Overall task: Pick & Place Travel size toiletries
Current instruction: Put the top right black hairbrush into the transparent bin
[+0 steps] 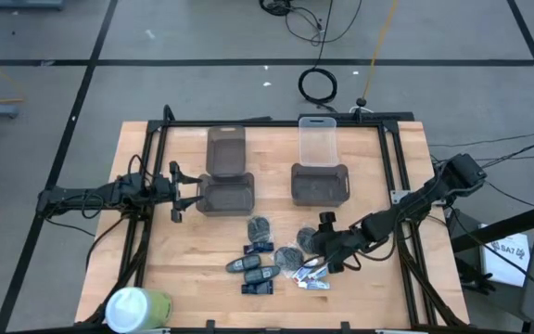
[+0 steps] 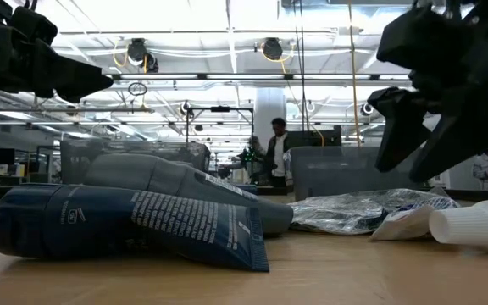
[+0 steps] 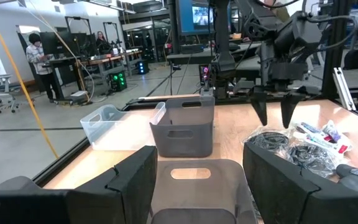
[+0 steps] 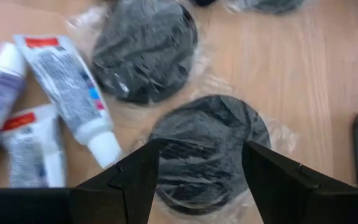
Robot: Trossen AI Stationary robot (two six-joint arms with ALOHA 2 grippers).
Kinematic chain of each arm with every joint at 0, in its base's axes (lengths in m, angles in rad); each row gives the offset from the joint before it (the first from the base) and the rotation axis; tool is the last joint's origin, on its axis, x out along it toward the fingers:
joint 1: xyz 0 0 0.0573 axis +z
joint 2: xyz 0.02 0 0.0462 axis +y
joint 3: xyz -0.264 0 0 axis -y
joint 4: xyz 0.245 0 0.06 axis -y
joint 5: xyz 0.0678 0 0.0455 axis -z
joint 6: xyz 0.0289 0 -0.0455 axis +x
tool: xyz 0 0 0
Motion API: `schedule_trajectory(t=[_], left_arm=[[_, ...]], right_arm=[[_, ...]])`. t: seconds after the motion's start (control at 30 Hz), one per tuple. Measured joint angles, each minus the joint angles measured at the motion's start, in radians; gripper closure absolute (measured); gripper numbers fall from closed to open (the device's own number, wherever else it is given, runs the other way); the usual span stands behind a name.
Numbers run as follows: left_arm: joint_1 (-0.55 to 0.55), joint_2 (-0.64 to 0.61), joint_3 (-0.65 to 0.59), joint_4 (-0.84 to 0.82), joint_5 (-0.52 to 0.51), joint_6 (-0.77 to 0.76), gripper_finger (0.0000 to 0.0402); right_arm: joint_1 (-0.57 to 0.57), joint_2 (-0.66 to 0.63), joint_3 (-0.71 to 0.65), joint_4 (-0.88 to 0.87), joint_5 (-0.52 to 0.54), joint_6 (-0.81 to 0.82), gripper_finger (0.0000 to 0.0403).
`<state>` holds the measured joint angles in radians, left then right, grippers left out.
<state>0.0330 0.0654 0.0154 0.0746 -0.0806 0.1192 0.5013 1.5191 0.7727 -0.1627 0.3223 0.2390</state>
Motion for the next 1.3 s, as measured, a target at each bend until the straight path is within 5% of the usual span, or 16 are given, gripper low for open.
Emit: schedule_trajectory(t=[0.87,1.3], left_arm=[[0.000,0.000,0.000,0.000,0.000,0.000,0.0167],[0.000,0.000,0.000,0.000,0.000,0.000,0.0167]], right_arm=[[-0.036,0.015,-0.066,0.000,-0.025,0.067,0.0188],[-0.036,0.016,-0.067,-0.005,-0.040,0.064,0.0245]])
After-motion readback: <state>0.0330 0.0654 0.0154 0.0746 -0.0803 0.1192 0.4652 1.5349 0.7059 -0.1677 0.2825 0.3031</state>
